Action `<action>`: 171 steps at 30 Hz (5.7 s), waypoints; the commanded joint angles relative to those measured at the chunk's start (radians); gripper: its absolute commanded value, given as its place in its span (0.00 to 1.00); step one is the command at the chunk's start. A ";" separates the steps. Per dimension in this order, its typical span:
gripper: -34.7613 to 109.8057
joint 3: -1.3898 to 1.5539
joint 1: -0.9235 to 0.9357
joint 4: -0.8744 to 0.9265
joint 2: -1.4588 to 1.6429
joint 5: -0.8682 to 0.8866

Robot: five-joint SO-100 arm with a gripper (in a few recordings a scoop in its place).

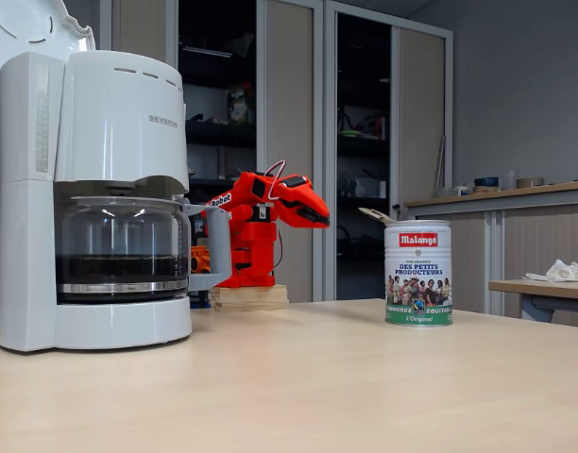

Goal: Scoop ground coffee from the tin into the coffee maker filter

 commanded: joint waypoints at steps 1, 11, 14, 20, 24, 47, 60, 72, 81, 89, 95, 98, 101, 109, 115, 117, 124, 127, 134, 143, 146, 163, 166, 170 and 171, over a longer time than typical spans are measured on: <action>0.24 -0.051 -0.021 -0.008 0.009 -0.029; 0.42 -0.075 -0.187 -0.029 -0.137 -0.336; 0.46 -0.115 -0.242 0.008 -0.163 -0.354; 0.47 -0.158 -0.308 0.026 -0.242 -0.301; 0.47 -0.153 -0.318 0.009 -0.258 -0.282; 0.47 -0.350 -0.387 -0.129 -0.670 -0.291; 0.46 -0.356 -0.400 -0.204 -0.772 -0.313; 0.46 -0.422 -0.399 -0.225 -0.874 -0.324; 0.44 -0.446 -0.405 -0.258 -0.923 -0.314; 0.42 -0.457 -0.405 -0.281 -0.954 -0.296; 0.41 -0.440 -0.390 -0.298 -0.950 -0.291; 0.41 -0.437 -0.385 -0.302 -0.948 -0.285; 0.40 -0.437 -0.382 -0.307 -0.948 -0.281; 0.35 -0.437 -0.377 -0.331 -0.963 -0.258; 0.36 -0.430 -0.385 -0.333 -0.965 -0.256; 0.36 -0.430 -0.387 -0.333 -0.963 -0.256; 0.36 -0.417 -0.400 -0.331 -0.954 -0.259; 0.36 -0.414 -0.405 -0.331 -0.950 -0.259; 0.32 -0.407 -0.410 -0.344 -0.946 -0.249; 0.25 -0.399 -0.399 -0.365 -0.943 -0.227; 0.24 -0.396 -0.393 -0.373 -0.945 -0.233; 0.24 -0.468 -0.367 -0.299 -0.845 -0.440; 0.24 -0.514 -0.356 -0.261 -0.844 -0.476; 0.24 -0.560 -0.348 -0.218 -0.844 -0.489; 0.24 -0.568 -0.347 -0.212 -0.845 -0.489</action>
